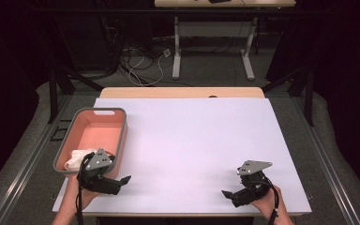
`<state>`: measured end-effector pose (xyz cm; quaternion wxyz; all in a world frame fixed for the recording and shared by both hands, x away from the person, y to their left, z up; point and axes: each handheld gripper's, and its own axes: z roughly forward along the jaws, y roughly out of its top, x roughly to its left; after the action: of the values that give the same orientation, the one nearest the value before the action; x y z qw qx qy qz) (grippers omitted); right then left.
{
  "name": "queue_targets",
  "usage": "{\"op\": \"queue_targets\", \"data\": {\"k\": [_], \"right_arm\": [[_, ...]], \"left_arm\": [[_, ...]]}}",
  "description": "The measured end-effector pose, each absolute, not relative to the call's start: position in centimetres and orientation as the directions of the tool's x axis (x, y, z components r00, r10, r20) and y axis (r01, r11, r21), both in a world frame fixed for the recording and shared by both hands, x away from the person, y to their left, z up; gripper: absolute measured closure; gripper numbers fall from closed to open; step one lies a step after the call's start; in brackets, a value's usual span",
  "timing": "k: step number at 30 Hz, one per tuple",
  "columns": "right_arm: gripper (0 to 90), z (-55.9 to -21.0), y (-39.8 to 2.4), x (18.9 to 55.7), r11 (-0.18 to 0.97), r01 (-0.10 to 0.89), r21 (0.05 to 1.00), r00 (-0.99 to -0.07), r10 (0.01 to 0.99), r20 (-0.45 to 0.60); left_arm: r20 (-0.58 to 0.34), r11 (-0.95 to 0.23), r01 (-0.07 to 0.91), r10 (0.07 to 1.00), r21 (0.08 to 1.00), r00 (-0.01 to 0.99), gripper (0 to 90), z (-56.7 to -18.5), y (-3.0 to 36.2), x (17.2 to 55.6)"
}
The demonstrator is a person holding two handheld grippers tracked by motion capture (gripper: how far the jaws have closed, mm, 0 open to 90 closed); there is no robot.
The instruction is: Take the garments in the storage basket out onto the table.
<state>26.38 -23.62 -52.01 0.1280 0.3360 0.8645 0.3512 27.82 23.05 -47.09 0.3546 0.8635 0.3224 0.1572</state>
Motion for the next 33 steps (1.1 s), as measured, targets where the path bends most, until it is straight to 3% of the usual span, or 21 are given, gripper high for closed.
{"op": "queue_targets", "data": {"k": [33], "right_arm": [[0.2,-52.4,-23.5,26.4,0.534,0.492,0.687,-0.749,0.662,0.021]], "left_arm": [[0.054,-0.549,0.54,0.732,0.638,0.68,10.8,-44.8,27.6,32.8]]}}
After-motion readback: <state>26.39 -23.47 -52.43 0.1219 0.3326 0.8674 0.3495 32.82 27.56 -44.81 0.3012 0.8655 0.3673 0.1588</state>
